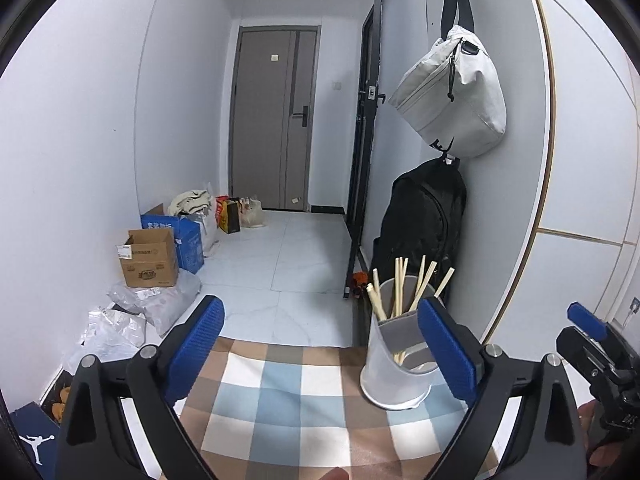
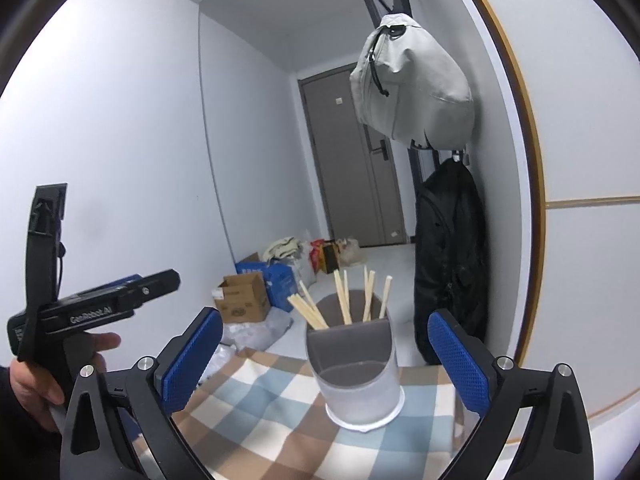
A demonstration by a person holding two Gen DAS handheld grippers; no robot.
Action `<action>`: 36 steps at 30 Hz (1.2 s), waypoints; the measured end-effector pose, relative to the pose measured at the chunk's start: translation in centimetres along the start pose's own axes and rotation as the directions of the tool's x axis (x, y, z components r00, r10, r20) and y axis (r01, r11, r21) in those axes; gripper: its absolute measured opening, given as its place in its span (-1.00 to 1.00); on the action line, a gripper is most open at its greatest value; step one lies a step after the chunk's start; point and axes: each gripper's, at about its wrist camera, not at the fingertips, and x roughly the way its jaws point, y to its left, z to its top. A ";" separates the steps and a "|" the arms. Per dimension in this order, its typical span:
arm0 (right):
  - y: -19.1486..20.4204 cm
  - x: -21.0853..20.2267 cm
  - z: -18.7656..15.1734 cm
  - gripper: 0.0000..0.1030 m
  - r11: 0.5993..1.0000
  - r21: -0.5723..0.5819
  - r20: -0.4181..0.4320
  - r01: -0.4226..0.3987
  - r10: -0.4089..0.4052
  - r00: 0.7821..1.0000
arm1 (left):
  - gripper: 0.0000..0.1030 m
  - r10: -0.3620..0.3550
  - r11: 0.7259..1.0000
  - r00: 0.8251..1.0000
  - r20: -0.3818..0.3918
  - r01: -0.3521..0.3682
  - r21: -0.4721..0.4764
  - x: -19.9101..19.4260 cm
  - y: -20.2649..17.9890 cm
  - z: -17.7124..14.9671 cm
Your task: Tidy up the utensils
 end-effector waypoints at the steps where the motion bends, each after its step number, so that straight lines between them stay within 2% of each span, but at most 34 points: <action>1: 0.1 -0.1 -0.2 1.00 1.000 -0.009 0.002 0.005 -0.005 1.000 | 0.85 0.008 1.000 1.000 0.001 -0.008 0.005 -0.1 0.0 -0.3; 7: 0.3 -0.5 -0.9 1.00 1.000 0.002 0.011 0.001 -0.001 1.000 | 0.86 0.043 0.999 0.999 0.007 -0.043 0.022 -0.2 0.3 -2.2; 11: 0.4 -0.6 -1.4 1.00 1.000 0.006 0.002 0.001 -0.001 1.000 | 0.86 0.043 0.999 0.999 -0.009 -0.043 -0.006 0.3 0.6 -2.9; 26: 1.2 0.2 -2.3 1.00 0.998 -0.046 -0.035 -0.036 0.035 0.999 | 0.86 0.056 0.998 0.998 -0.005 -0.056 -0.003 0.5 0.4 -3.4; 36: 1.1 0.0 -2.3 1.00 0.999 -0.040 -0.029 -0.012 0.011 1.000 | 0.86 0.053 0.999 0.999 -0.012 -0.053 0.008 0.5 0.2 -3.5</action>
